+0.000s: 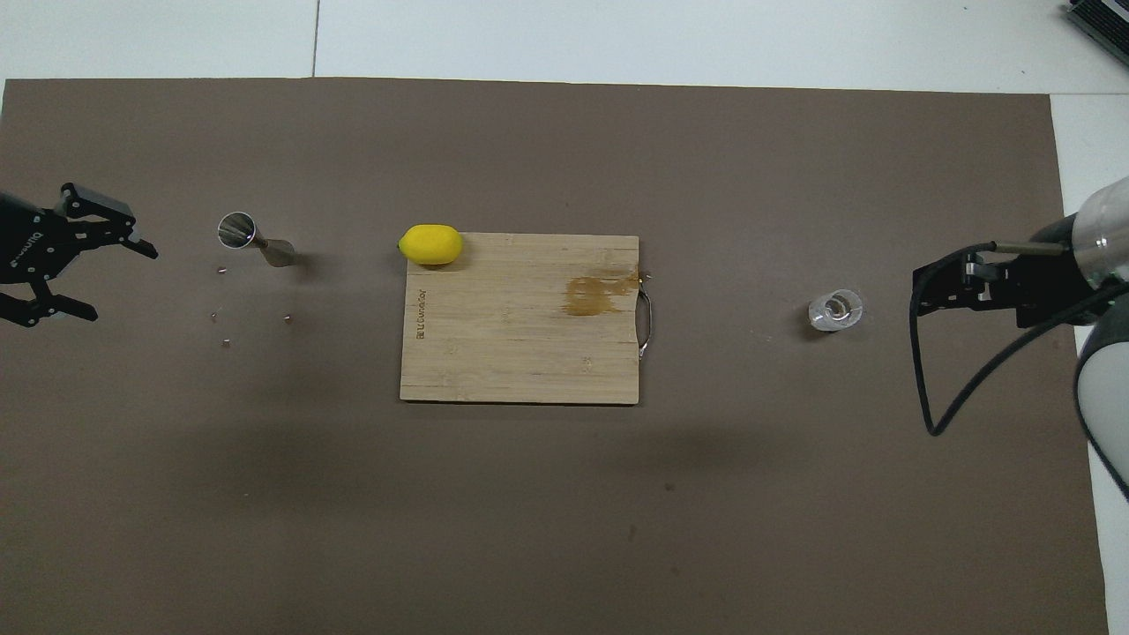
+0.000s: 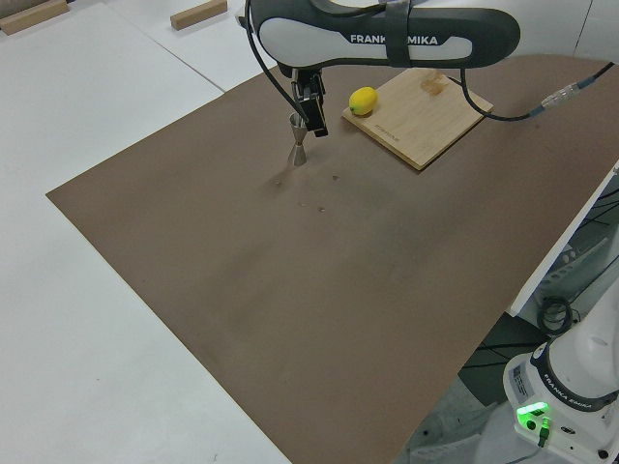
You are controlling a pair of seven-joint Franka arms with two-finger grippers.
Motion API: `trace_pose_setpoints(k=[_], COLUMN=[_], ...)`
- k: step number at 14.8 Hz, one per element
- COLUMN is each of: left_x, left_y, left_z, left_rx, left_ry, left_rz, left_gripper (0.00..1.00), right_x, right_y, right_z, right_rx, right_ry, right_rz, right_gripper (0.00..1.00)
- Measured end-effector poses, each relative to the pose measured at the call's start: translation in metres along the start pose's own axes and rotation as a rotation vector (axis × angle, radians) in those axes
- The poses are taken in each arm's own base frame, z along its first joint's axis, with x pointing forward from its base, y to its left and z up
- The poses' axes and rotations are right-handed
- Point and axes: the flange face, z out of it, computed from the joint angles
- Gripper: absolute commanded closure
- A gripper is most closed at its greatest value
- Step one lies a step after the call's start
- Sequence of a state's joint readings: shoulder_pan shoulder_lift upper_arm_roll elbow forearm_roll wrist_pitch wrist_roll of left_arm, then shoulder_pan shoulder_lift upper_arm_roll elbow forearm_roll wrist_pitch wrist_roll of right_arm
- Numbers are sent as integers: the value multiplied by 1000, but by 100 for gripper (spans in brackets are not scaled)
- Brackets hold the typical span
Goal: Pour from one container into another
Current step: 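Move the open left gripper toward the small steel cup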
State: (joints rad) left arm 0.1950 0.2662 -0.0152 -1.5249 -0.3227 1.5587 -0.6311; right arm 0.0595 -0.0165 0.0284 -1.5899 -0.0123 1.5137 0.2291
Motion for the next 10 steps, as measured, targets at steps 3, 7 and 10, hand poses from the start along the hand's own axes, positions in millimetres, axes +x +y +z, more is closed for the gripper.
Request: trace_pose_setpoints(k=[3, 7, 10], left_x=[30, 55, 61], left_y=[-12, -27, -37], left_z=[4, 30, 60], left_rx=[-152, -318, -364], left_ry=[-40, -172, -275], left_rz=[-344, -638, -729], left_gripper=[0, 0, 0], right_x=[0, 0, 0], right_y=[0, 0, 0], right_z=[0, 0, 0], right_rx=[0, 0, 0], right_ry=[0, 0, 0], right_rz=[0, 0, 0], right_gripper=[0, 0, 0])
